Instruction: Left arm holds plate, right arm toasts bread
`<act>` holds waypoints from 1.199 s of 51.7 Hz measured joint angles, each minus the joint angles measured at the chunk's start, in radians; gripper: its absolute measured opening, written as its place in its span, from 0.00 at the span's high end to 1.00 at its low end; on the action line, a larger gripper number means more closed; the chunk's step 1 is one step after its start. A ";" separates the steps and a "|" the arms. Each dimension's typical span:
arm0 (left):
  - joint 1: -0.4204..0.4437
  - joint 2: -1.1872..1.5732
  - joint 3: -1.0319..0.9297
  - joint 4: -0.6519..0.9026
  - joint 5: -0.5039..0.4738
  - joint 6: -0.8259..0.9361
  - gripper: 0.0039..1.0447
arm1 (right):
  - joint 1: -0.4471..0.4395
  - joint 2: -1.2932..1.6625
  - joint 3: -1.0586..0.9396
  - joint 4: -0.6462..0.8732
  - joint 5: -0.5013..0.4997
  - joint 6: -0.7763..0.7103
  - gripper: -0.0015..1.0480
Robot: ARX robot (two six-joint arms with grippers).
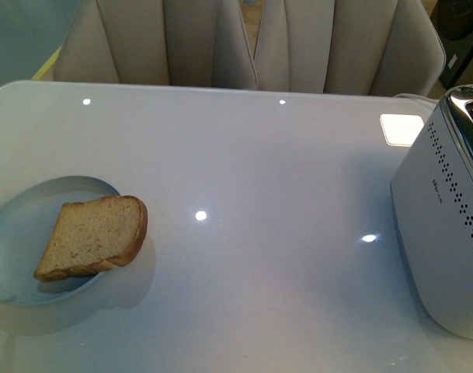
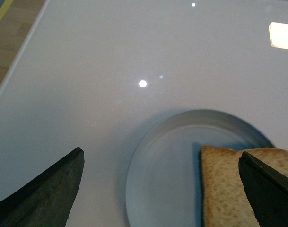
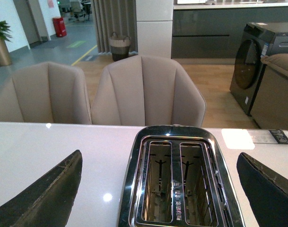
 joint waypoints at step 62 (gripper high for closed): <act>0.055 0.438 0.293 -0.262 0.141 -0.284 0.97 | 0.000 0.000 0.000 0.000 0.000 0.000 0.08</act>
